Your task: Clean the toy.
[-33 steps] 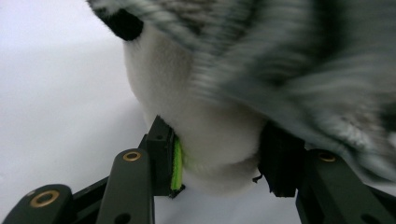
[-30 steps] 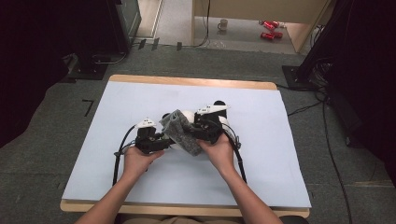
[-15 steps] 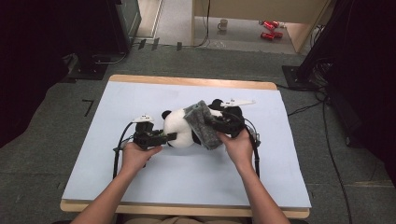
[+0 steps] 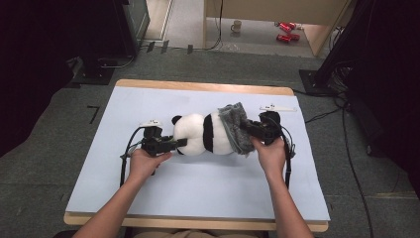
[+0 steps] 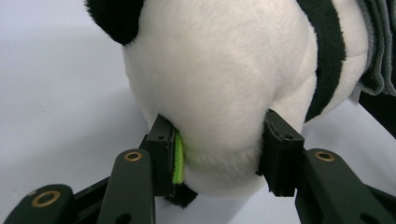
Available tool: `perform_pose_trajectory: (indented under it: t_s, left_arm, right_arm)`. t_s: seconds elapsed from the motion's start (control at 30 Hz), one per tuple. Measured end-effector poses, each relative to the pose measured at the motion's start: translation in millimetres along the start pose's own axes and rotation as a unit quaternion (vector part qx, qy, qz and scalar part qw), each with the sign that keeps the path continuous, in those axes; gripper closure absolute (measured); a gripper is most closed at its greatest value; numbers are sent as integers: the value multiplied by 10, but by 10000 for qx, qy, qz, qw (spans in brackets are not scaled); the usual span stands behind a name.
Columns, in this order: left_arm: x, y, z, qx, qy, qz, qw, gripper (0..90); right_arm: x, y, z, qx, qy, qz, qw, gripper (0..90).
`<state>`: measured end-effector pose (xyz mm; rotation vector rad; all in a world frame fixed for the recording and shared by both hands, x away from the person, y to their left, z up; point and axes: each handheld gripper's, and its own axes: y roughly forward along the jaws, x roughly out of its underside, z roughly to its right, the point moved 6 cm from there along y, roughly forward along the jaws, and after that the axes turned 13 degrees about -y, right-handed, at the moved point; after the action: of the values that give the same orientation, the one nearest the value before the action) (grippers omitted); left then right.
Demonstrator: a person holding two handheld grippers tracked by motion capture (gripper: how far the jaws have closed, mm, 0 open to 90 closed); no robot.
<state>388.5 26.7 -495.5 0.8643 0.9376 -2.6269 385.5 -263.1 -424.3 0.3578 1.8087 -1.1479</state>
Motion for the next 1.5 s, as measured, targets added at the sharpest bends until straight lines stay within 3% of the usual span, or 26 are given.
perform_pose_trajectory:
  t_s: [0.07, 0.2, 0.43, 0.67, 1.07, 1.23, 1.33, 1.5]
  left_arm:
    - [-4, 0, -12, 13, 1, -11, 10000, 544]
    - [-13, -1, -8, 43, 83, -58, 9999, 537]
    - [-22, -18, -12, 135, 96, -101, 9998, 416]
    - [-15, -79, -10, 38, 654, 65, 9978, 330]
    - [74, -132, -45, -99, 819, 114, 9965, 332]
    - [188, -15, -42, -105, 882, -163, 9959, 329]
    - [236, 88, -37, -232, 1123, -18, 9934, 294]
    - [193, 141, -71, -225, 970, 230, 9948, 288]
  right_arm:
    - [32, -11, 46, 81, 23, -77, 9999, 783]
    - [78, -6, 57, -77, 187, -51, 9998, 785]
    - [90, -2, 74, -118, 236, 4, 9997, 784]
    - [72, 23, 93, -58, 183, 58, 9998, 781]
    - [31, 143, 152, 212, 101, 115, 9997, 772]
    - [19, 164, 172, 249, 123, 108, 9996, 772]
    - [-10, 168, 150, 256, 74, 129, 9996, 775]
    - [-90, 69, 121, 264, 49, 200, 9994, 780]
